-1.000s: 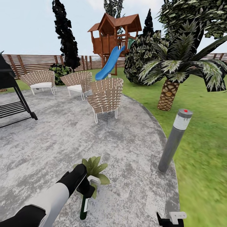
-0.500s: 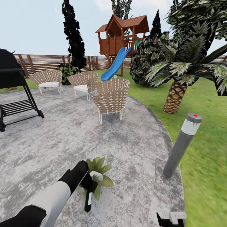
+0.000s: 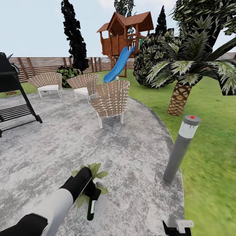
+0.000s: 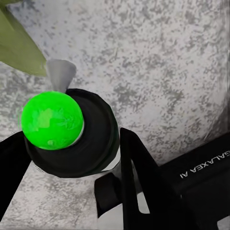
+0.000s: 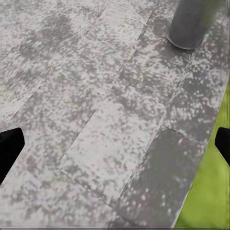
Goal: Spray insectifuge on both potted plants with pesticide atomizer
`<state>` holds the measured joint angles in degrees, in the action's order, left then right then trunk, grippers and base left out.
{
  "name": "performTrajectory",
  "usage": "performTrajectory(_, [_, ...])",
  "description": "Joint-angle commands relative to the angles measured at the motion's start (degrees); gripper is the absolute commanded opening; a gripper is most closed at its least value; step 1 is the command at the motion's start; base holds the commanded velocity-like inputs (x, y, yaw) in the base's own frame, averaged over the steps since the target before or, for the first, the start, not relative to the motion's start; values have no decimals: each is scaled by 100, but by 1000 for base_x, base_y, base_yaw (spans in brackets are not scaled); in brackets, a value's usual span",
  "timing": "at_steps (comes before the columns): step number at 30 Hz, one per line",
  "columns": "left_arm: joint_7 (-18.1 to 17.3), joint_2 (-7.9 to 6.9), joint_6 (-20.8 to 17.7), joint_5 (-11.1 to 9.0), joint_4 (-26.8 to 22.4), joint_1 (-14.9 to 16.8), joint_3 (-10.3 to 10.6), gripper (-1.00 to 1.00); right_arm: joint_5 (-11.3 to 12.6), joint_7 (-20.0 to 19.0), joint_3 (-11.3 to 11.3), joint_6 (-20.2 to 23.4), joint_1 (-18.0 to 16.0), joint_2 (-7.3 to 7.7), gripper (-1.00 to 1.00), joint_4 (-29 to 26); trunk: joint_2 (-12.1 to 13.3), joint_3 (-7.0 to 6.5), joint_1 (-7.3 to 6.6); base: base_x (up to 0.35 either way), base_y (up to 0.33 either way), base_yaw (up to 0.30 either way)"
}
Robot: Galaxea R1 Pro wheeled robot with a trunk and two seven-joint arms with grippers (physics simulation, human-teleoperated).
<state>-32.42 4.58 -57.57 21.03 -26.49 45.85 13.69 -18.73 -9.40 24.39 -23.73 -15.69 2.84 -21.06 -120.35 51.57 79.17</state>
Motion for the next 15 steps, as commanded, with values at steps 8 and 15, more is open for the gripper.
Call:
performTrajectory(8, [-54, -99, -20, 66, 204, -5, -8, -100, -25, -44, 49, -20, -4, -4, 100, 6, -2, 5, -2, -38, -153, 60])
performTrajectory(15, [-45, -331, -24, 69, 285, -14, -29, -100, -26, -44, 49, -19, -4, -4, 100, 6, -2, 5, -2, 0, -4, 266])
